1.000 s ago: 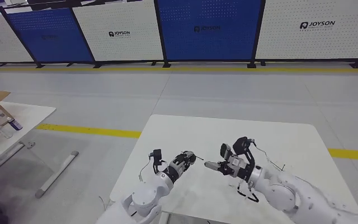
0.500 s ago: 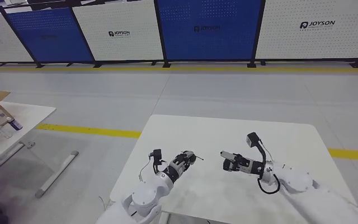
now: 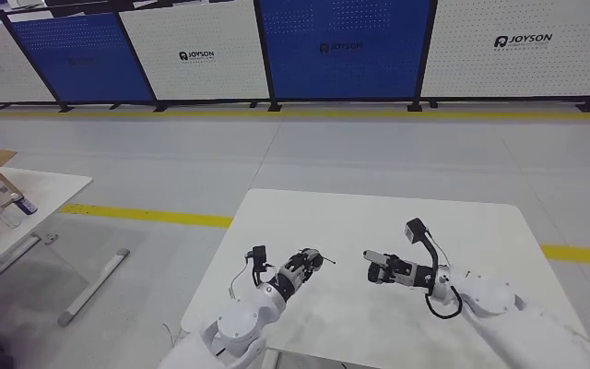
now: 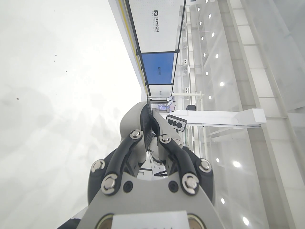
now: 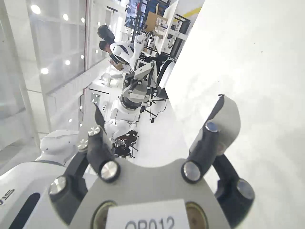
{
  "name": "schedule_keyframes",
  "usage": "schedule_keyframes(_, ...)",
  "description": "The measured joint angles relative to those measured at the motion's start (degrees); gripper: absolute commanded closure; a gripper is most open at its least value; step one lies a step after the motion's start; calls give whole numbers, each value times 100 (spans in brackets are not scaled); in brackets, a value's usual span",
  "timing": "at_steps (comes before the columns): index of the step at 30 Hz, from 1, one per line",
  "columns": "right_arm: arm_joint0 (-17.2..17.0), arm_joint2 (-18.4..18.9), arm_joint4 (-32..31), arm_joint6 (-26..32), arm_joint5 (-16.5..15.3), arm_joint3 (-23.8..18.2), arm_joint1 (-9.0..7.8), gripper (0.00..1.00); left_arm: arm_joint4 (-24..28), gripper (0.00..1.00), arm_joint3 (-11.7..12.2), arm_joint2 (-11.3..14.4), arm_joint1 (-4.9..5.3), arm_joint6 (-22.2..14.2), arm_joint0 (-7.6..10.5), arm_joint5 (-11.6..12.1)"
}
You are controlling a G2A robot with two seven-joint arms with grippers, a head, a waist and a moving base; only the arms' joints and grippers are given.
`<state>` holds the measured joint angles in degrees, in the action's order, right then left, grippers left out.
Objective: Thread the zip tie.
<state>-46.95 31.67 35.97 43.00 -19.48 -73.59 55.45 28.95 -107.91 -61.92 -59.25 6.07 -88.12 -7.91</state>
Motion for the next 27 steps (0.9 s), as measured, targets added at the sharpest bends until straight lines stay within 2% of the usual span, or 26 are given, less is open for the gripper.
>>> schedule_keyframes(3, -111, 29, 219, 72, 141, 21, 20, 0, 0, 100, 0, 0, 0, 0, 0, 0)
schedule_keyframes(5, -194, 81, 929, 590, 321, 168, 77, 0, 0, 100, 0, 0, 0, 0, 0, 0)
schedule_keyframes(7, -157, 46, 1550, 1091, 323, 495, 172, 0, 0, 100, 0, 0, 0, 0, 0, 0)
schedule_keyframes(8, -152, 5, 1639, 1195, 294, 587, 230, 0, 0, 100, 0, 0, 0, 0, 0, 0)
schedule_keyframes(11, -87, -145, 1553, 1388, 182, 913, 438, 0, 0, 100, 0, 0, 0, 0, 0, 0)
schedule_keyframes(14, 69, -328, 1397, 1408, 303, 1233, 637, 0, 0, 100, 0, 0, 0, 0, 0, 0)
schedule_keyframes(27, 46, -343, 1286, 1317, 340, 1192, 654, 0, 0, 100, 0, 0, 0, 0, 0, 0)
